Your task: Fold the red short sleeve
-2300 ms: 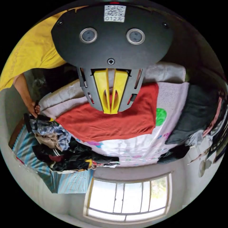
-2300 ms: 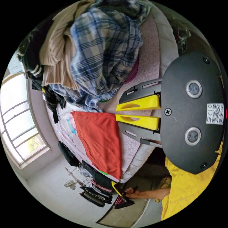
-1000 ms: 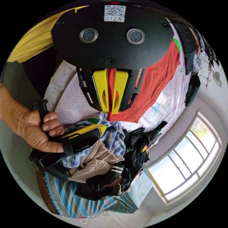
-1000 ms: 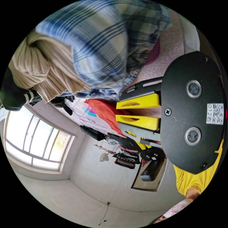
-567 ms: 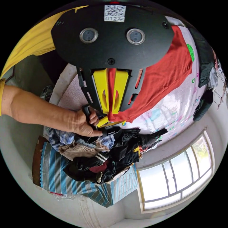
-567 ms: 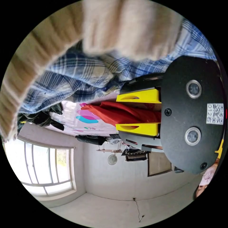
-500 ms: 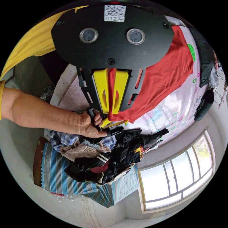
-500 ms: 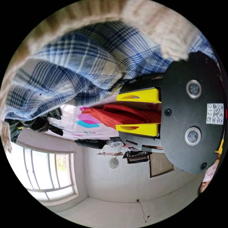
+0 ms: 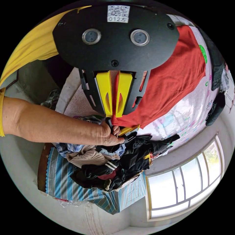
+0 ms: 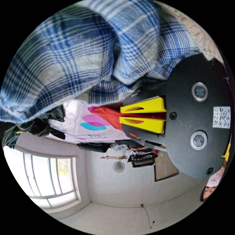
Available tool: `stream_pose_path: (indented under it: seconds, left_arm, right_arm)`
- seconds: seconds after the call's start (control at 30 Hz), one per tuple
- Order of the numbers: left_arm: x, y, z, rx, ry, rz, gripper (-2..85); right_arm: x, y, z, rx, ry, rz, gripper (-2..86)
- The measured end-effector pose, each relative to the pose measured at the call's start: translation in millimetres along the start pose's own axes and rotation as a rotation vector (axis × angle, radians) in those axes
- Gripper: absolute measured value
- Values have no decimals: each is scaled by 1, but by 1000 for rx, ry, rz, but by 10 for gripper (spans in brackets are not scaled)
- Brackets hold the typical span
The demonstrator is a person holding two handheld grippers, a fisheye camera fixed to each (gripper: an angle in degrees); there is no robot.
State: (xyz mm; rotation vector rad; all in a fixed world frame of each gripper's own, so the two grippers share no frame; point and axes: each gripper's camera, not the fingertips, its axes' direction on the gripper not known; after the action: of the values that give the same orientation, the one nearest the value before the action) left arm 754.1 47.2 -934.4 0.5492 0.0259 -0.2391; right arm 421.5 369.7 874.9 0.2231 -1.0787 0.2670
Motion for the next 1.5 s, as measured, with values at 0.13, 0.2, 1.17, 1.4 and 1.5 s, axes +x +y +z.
stream_pose_path:
  seconds: [0.13, 0.2, 1.17, 1.4, 1.5]
  left_arm:
    - [-30, 38, -19, 52, 12, -46, 4]
    - [-50, 58, -33, 84, 29, -91, 4]
    - [-394, 673, -194, 716, 300, -1358, 8]
    - [-386, 710, -205, 783, 199, -1369, 5]
    - [-373, 705, -225, 712, 10, -1323, 5]
  right_arm:
    - [-43, 9, 16, 48, -26, -78, 24]
    - [-69, 14, 28, 47, -23, -123, 22]
    - [-354, 162, 477, -335, 352, -900, 71]
    - [-272, 136, 359, -290, 236, -733, 69]
    - [-204, 132, 311, -294, 144, -532, 81]
